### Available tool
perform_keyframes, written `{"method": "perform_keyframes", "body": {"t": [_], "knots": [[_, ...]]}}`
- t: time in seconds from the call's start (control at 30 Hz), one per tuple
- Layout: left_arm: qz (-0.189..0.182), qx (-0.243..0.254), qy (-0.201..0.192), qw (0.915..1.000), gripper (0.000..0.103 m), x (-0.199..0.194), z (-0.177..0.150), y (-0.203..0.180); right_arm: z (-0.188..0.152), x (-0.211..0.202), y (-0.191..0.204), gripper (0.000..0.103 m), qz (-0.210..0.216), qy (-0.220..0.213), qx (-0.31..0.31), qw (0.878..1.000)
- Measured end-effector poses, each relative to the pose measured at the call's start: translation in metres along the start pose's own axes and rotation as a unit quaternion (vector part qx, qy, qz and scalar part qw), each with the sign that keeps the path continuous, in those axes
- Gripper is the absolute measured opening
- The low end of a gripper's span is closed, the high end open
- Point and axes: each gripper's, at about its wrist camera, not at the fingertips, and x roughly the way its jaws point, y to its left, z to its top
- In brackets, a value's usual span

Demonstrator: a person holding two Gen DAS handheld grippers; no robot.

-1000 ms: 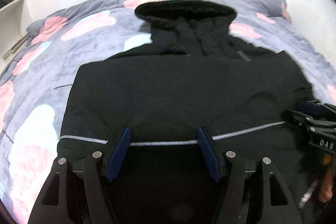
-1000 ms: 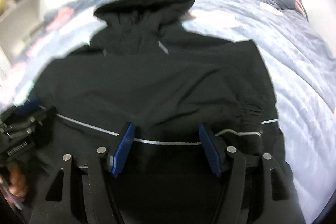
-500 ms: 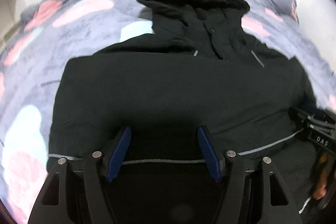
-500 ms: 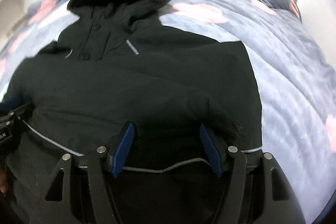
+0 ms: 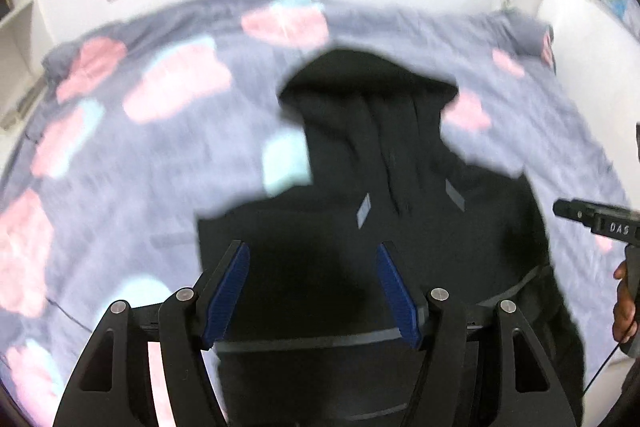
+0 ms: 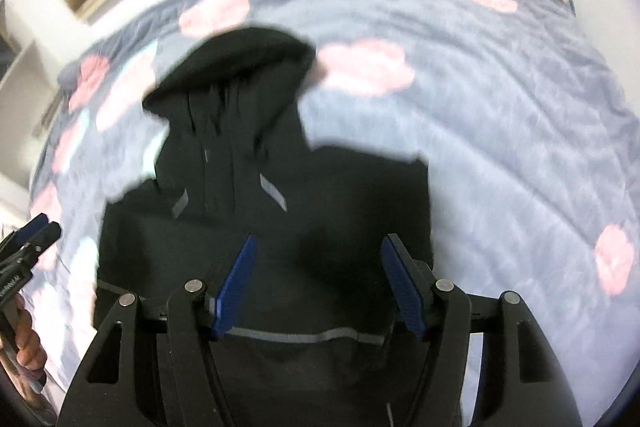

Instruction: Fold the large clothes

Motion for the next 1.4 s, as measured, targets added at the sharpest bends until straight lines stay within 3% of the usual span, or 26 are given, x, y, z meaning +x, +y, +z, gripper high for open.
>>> {"method": "perform_keyframes", "body": {"t": [0.13, 0.23, 0.37, 0.53, 0.63, 0.67, 0.7, 0.73, 0.77, 0.8, 0.83, 0.93, 1.03, 1.17, 1.33, 1.4], "knots": [[0.019, -0.028, -0.017, 0.9993, 0.068, -0.011, 0.06, 0.023, 0.055, -0.003, 0.003, 0.069, 0.009, -0.011, 0.017, 1.0], [0.016, -0.051, -0.01, 0.9985, 0.068, 0.009, 0.096, 0.038, 0.089, 0.02, 0.002, 0.069, 0.013, -0.002, 0.033, 0.999], [0.012, -0.05, 0.038, 0.998, 0.068, 0.084, 0.124, 0.045, 0.126, 0.08, 0.004, 0.069, 0.017, 0.025, 0.041, 0.999], [0.014, -0.052, 0.081, 0.9953, 0.068, 0.166, 0.13, 0.048, 0.159, 0.15, 0.002, 0.069, 0.011, 0.039, 0.043, 0.998], [-0.004, -0.072, 0.1, 0.9924, 0.068, 0.204, 0.133, 0.053, 0.173, 0.178, 0.004, 0.067, 0.016, 0.048, 0.039, 0.998], [-0.001, -0.076, 0.102, 0.9919, 0.067, 0.216, 0.135, 0.055, 0.177, 0.185, 0.006, 0.065, 0.011, 0.049, 0.031, 0.998], [0.004, -0.076, 0.105, 0.9915, 0.066, 0.226, 0.136, 0.055, 0.18, 0.193, 0.009, 0.051, 0.004, 0.052, 0.02, 0.998], [0.008, -0.075, 0.11, 0.991, 0.064, 0.234, 0.139, 0.055, 0.182, 0.201, 0.012, 0.029, 0.003, 0.056, 0.008, 0.998], [0.006, -0.075, 0.117, 0.9903, 0.047, 0.244, 0.14, 0.055, 0.183, 0.203, 0.015, 0.017, 0.005, 0.056, -0.003, 0.998], [-0.006, -0.076, 0.117, 0.9901, 0.016, 0.25, 0.141, 0.056, 0.183, 0.201, 0.017, 0.01, -0.003, 0.046, -0.014, 0.999], [-0.028, -0.079, 0.118, 0.9894, 0.01, 0.252, 0.142, 0.056, 0.182, 0.194, 0.02, 0.01, -0.002, 0.028, -0.027, 0.999], [-0.061, -0.103, 0.059, 0.9911, 0.009, 0.229, 0.144, 0.066, 0.171, 0.168, 0.015, 0.009, 0.024, -0.015, -0.033, 0.999], [-0.108, -0.134, 0.045, 0.984, 0.009, 0.22, 0.13, 0.086, 0.151, 0.185, 0.002, 0.009, 0.025, 0.007, -0.029, 0.999], [-0.075, -0.104, 0.141, 0.9816, 0.011, 0.281, 0.105, 0.079, 0.126, 0.243, 0.006, 0.009, 0.0, 0.067, -0.053, 0.996], [-0.043, -0.055, 0.114, 0.991, 0.013, 0.263, 0.112, 0.065, 0.134, 0.227, 0.01, 0.012, -0.007, 0.063, -0.067, 0.996], [-0.03, -0.034, 0.093, 0.9946, 0.026, 0.242, 0.112, 0.064, 0.137, 0.209, 0.005, 0.02, 0.002, 0.058, -0.069, 0.996]]}}
